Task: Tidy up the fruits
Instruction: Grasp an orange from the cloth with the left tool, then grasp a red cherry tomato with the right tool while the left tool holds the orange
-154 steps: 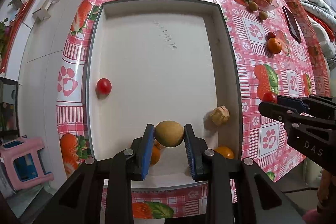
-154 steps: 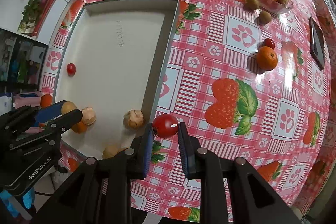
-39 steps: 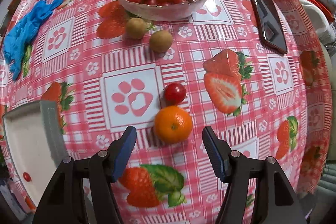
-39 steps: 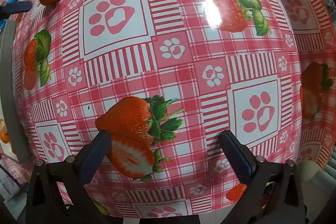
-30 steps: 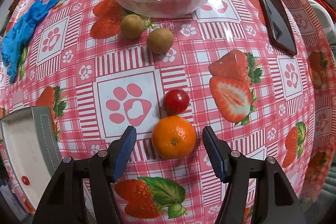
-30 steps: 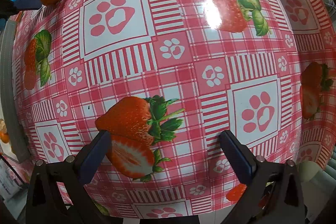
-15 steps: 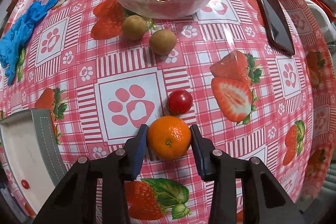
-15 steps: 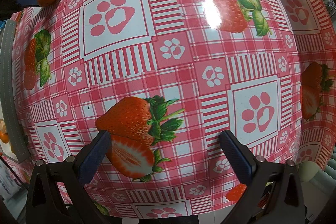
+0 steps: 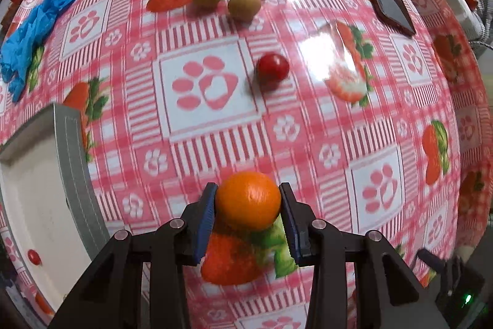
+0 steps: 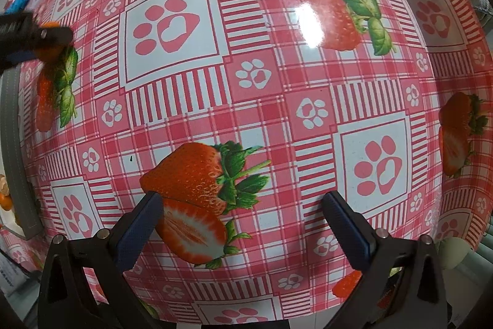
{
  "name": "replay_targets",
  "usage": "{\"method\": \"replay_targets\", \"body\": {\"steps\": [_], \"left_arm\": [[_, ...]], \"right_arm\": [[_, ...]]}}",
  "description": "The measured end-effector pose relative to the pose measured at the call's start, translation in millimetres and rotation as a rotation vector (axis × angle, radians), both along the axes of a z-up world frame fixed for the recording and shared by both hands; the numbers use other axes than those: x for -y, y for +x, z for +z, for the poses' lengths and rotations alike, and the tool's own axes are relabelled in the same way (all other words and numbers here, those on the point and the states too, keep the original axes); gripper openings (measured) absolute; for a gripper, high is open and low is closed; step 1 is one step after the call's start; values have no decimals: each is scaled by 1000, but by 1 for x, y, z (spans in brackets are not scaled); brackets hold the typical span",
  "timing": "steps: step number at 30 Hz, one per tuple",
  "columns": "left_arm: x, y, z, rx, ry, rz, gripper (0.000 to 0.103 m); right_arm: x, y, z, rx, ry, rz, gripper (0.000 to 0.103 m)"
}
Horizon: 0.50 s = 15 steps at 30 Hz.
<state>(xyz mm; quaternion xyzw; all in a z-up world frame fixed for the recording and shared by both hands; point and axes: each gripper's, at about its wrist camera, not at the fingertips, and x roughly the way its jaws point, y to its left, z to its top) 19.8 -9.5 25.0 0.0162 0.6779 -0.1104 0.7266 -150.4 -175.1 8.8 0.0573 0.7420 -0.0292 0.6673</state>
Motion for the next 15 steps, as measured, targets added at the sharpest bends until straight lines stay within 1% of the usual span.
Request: {"method": "replay_targets", "body": {"steps": [3,8,12,15], "left_arm": [[0,-13,-1,-1,1,-12,42],[-6,-34,-3,-8,-14,-1,42],[-20,-34,-3,-13,-20,11,42],[-35,-34,-3,-15,-16,6,42]], "right_arm": [[1,4,-1,-30,5,3,103],[5,21,-9,-132,24,-6,103],[12,35,-5,-115,36,-40,103],[15,55,4,-72,69,-50,103]]}}
